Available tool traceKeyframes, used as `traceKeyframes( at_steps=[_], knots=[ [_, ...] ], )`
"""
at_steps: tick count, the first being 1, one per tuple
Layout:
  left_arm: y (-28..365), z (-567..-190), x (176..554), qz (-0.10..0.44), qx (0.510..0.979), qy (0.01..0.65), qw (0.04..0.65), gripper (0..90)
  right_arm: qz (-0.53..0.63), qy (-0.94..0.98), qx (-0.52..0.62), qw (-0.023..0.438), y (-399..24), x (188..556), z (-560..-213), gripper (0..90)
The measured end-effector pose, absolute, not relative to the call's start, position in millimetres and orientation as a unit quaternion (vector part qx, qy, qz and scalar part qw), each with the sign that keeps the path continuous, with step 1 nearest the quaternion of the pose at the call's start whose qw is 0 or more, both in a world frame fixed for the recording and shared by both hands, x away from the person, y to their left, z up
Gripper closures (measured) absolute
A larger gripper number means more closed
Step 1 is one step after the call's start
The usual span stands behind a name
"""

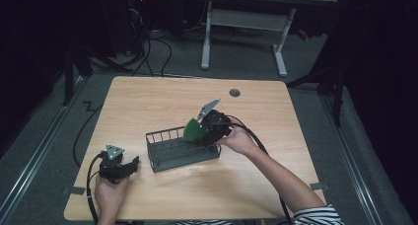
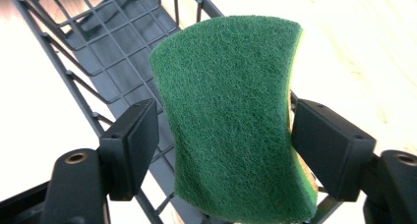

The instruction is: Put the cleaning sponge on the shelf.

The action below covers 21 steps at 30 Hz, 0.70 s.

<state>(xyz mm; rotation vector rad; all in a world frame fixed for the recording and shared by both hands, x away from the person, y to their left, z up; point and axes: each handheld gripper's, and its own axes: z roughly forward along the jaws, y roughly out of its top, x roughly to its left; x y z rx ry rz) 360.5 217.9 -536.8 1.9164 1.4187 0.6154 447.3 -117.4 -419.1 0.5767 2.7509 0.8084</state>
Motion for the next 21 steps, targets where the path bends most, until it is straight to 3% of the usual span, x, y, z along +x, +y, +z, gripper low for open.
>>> traceKeyframes(
  at_steps=[7,21],
  knots=[
    [218,-537,361,0.236,0.734,0.543,0.333,33.3,0.295,0.931,0.196,0.084,-117,445,-423,30.6],
    [218,-537,361,0.236,0.734,0.543,0.333,33.3,0.334,0.914,0.216,0.082,-126,446,-420,32.8]
  ],
)
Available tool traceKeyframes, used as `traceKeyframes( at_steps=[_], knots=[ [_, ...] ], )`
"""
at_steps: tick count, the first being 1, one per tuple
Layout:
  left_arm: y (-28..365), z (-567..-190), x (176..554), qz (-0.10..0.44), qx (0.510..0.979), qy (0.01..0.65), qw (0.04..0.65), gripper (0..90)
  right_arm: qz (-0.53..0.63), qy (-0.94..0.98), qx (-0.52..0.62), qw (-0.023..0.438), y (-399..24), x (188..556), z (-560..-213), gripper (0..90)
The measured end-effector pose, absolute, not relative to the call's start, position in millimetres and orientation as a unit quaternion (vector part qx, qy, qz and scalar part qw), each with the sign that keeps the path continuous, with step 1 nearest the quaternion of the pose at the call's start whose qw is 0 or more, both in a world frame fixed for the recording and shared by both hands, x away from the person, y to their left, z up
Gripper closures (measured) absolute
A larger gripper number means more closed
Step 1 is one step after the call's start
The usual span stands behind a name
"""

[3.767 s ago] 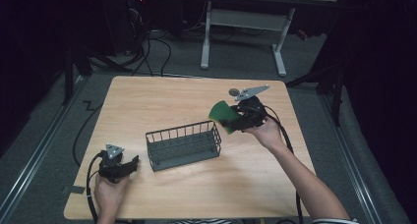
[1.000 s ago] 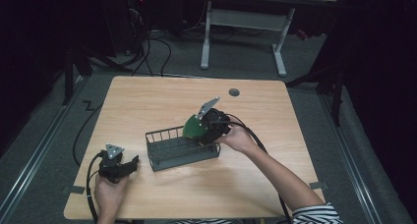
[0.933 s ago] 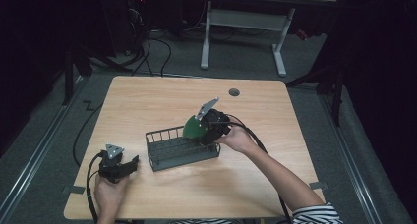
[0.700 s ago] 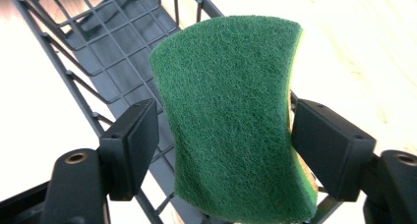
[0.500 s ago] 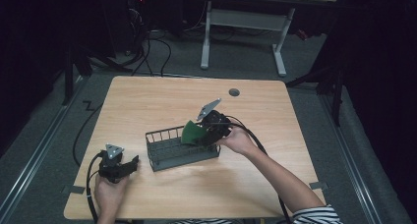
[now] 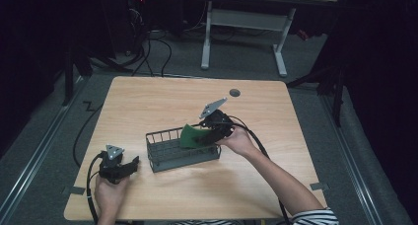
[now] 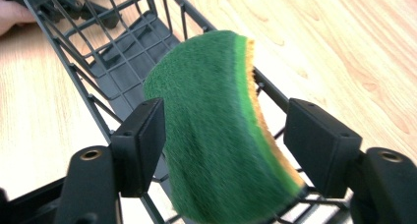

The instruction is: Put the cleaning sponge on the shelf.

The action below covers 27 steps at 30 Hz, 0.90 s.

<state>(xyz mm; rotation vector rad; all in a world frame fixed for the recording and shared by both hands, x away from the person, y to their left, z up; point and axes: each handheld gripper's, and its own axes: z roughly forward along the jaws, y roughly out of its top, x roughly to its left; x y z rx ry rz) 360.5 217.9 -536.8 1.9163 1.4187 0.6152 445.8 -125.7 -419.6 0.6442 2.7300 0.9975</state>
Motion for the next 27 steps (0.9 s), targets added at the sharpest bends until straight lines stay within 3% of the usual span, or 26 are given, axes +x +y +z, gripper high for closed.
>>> traceKeyframes(
  at_steps=[27],
  knots=[
    [218,-537,361,0.237,0.734,0.543,0.333,33.2,0.404,0.829,0.358,0.146,-240,419,-407,37.8]
  ],
)
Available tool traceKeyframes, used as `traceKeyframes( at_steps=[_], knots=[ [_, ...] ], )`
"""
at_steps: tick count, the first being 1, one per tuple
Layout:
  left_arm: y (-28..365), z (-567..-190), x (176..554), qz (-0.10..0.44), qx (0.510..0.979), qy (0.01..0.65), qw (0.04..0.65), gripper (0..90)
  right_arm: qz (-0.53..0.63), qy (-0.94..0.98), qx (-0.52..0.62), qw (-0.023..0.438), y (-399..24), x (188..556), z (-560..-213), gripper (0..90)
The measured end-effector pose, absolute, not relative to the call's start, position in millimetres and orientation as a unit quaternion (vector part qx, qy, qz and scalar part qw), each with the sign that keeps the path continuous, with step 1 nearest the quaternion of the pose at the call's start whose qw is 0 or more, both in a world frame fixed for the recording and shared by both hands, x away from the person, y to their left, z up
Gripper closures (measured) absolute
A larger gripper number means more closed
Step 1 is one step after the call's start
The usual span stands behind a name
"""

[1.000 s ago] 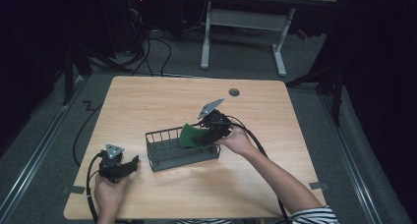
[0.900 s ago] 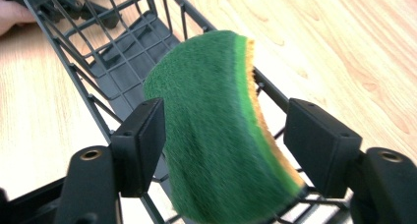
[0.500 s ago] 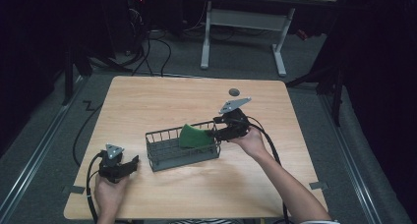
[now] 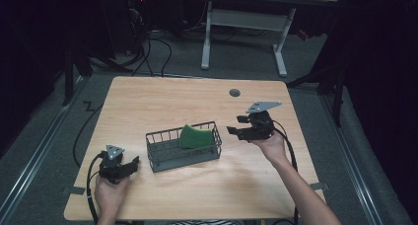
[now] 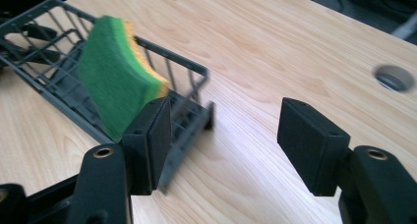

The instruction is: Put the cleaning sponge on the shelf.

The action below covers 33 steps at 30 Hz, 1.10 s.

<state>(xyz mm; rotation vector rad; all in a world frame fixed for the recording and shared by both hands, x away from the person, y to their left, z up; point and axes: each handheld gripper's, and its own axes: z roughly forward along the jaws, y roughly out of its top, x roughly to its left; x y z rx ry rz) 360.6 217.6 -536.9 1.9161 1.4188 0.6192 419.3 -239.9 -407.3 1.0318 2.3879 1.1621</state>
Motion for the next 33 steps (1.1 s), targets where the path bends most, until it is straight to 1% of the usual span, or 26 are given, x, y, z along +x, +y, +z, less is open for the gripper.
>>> traceKeyframes(
  at_steps=[7,11,18,27,33],
  knots=[
    [218,-537,361,0.237,0.734,0.543,0.333,33.2,0.409,0.806,0.392,0.17,-275,410,-404,37.4],
    [218,-537,361,0.237,0.734,0.543,0.333,33.2,0.414,0.79,0.417,0.174,-296,406,-407,35.8],
    [218,-537,361,0.237,0.734,0.543,0.333,33.2,0.426,0.764,0.449,0.18,-325,394,-413,36.1],
    [218,-537,361,0.237,0.734,0.543,0.332,33.2,0.43,0.74,0.481,0.189,-350,373,-434,36.6],
    [217,-537,360,0.238,0.733,0.544,0.332,33.1,0.434,0.729,0.495,0.19,-356,360,-448,36.9]
  ],
)
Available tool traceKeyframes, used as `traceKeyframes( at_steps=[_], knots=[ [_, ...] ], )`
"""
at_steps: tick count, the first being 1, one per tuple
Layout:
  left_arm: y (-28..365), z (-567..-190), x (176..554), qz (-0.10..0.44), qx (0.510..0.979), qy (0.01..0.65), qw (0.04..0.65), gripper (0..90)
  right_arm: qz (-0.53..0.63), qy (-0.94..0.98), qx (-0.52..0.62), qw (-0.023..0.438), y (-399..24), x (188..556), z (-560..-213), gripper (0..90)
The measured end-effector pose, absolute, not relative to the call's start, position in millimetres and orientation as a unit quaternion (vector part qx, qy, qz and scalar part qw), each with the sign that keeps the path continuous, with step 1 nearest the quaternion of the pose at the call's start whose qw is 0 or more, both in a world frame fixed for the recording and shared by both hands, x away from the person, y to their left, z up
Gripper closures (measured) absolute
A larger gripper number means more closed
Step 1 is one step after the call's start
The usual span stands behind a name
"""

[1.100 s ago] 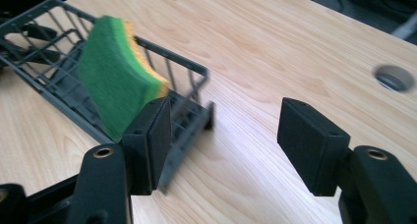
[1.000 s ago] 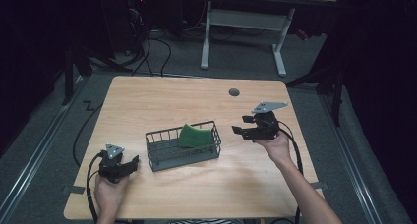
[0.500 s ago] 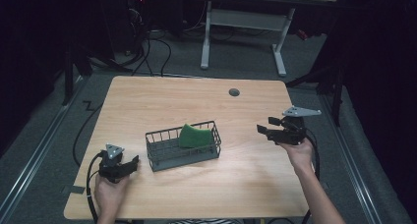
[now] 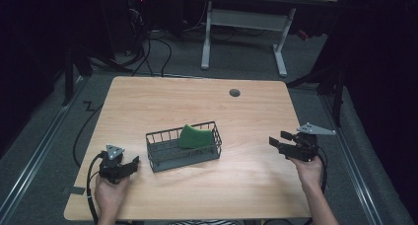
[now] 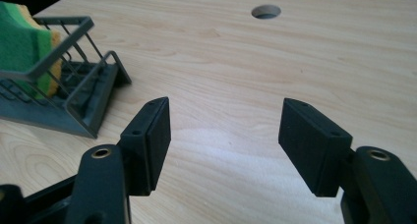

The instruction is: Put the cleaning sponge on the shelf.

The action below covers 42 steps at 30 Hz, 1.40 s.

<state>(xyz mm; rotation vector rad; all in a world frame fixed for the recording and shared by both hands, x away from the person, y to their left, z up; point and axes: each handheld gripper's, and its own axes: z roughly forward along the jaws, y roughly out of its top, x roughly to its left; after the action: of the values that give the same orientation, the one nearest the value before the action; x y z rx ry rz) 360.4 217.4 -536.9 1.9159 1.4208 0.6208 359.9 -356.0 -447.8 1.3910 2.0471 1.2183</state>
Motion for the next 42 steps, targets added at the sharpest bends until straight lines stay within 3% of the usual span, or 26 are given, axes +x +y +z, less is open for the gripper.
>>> traceKeyframes(
  at_steps=[19,42],
  knots=[
    [217,-537,360,0.238,0.733,0.544,0.332,33.0,0.395,0.71,0.548,0.198,-368,341,-504,37.0],
    [217,-537,360,0.237,0.733,0.544,0.332,33.0,0.307,0.731,0.555,0.25,-355,344,-530,35.5]
  ],
)
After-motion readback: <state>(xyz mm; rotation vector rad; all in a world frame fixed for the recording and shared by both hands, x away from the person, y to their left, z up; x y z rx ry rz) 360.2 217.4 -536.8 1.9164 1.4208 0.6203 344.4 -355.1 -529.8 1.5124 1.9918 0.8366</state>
